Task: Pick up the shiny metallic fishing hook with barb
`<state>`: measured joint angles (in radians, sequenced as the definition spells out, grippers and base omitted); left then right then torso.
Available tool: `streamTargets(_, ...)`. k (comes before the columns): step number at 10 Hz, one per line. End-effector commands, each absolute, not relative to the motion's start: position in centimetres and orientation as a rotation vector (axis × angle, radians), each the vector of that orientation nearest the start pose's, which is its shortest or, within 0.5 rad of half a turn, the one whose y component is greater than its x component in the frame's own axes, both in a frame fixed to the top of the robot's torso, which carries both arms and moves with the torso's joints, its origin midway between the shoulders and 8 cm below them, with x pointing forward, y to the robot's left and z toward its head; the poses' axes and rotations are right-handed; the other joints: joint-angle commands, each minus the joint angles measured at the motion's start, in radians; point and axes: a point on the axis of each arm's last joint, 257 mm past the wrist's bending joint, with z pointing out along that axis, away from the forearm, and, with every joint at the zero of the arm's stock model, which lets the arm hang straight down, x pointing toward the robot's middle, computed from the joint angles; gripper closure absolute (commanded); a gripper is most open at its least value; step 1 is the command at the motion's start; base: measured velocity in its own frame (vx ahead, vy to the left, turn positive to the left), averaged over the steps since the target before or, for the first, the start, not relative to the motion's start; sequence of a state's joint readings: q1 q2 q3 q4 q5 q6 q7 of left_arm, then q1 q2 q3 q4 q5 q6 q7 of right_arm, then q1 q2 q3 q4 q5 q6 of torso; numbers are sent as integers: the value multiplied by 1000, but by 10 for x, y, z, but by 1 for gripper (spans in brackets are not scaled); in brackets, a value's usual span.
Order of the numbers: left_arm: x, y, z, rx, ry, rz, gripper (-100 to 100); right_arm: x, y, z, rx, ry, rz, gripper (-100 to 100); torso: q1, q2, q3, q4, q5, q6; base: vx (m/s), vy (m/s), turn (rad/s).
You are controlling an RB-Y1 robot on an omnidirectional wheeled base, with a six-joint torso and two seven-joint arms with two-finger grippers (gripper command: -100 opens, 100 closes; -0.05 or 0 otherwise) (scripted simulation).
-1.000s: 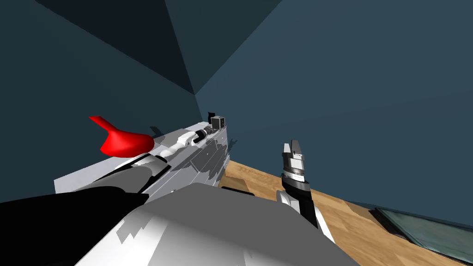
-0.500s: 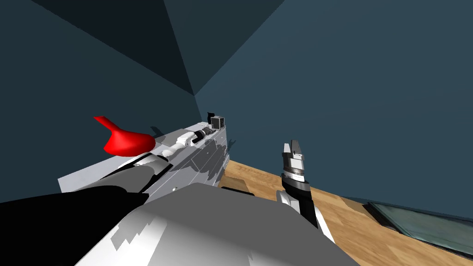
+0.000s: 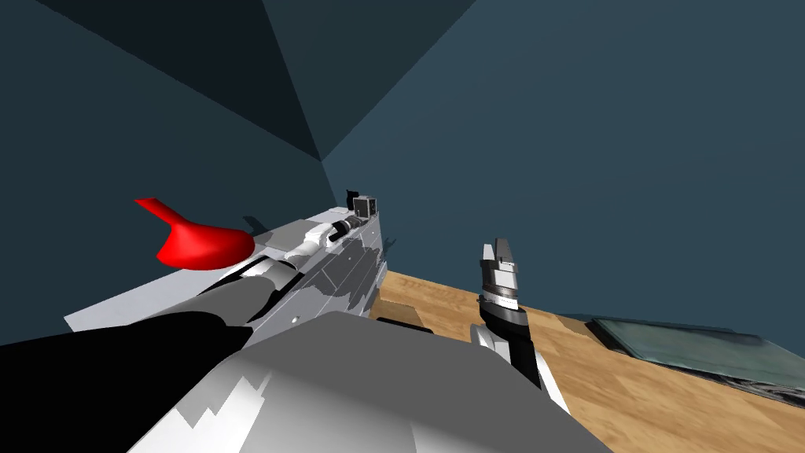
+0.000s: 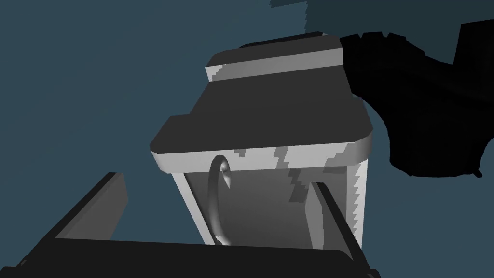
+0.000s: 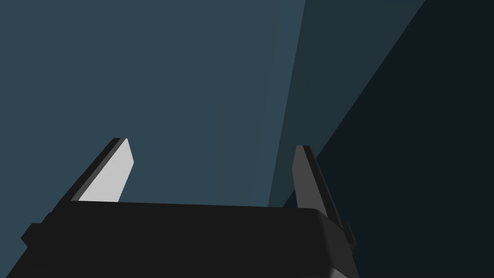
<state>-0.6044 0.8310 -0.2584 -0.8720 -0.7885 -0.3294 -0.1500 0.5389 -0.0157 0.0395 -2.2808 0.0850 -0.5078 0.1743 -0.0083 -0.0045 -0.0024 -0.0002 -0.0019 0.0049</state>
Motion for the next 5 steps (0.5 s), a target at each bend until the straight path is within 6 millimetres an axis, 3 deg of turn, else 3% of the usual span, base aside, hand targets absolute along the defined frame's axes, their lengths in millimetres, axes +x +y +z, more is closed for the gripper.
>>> streamTargets(1, 668, 424, -120, 318, 1652, 38, -100, 343, -258, 12, 546, 733, 1110, 0, 0, 0, 0, 0, 0, 0, -117, -8, -194)
streamTargets(4, 663, 446, -139, 279, 1697, 64, -100, 343, -259, 12, 546, 734, 1110, 0, 2, -2, -1, 0, 0, -2, -21, -7, 20)
streamTargets(5, 666, 444, -135, 279, 1690, 59, -100, 343, -259, 12, 546, 734, 1110, 0, 2, -4, -2, -1, 0, -2, 0, 0, 0)
